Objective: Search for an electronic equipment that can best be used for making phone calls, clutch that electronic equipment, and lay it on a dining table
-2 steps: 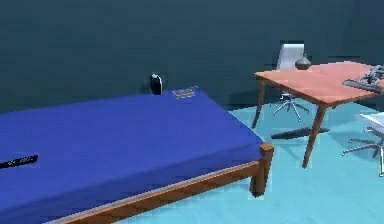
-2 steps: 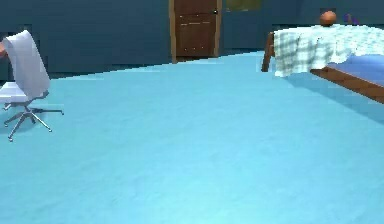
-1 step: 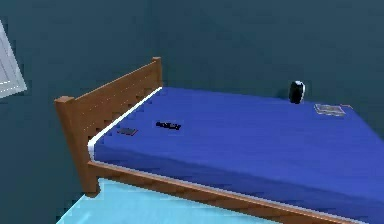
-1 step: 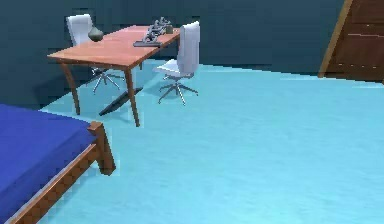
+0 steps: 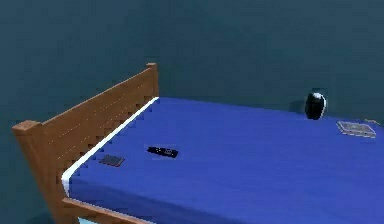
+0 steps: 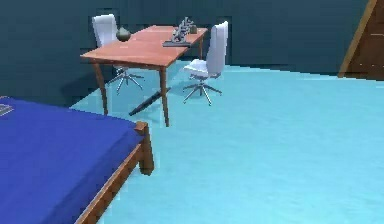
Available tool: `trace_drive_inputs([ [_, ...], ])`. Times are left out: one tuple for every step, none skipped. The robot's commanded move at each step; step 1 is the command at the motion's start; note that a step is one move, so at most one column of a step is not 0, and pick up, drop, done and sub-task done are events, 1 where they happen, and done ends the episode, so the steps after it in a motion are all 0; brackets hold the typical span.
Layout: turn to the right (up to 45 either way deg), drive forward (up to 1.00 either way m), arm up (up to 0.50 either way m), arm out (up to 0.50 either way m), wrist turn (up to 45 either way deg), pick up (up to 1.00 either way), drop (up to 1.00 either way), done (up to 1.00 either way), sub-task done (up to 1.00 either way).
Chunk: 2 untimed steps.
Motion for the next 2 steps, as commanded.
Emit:
trace_drive_inputs([
  [-45.0,0.0,0.0,0.0,0.0,0.0,0.0,0.0,0.0],
  [-45.0,0.0,0.0,0.0,0.0,0.0,0.0,0.0,0.0],
])
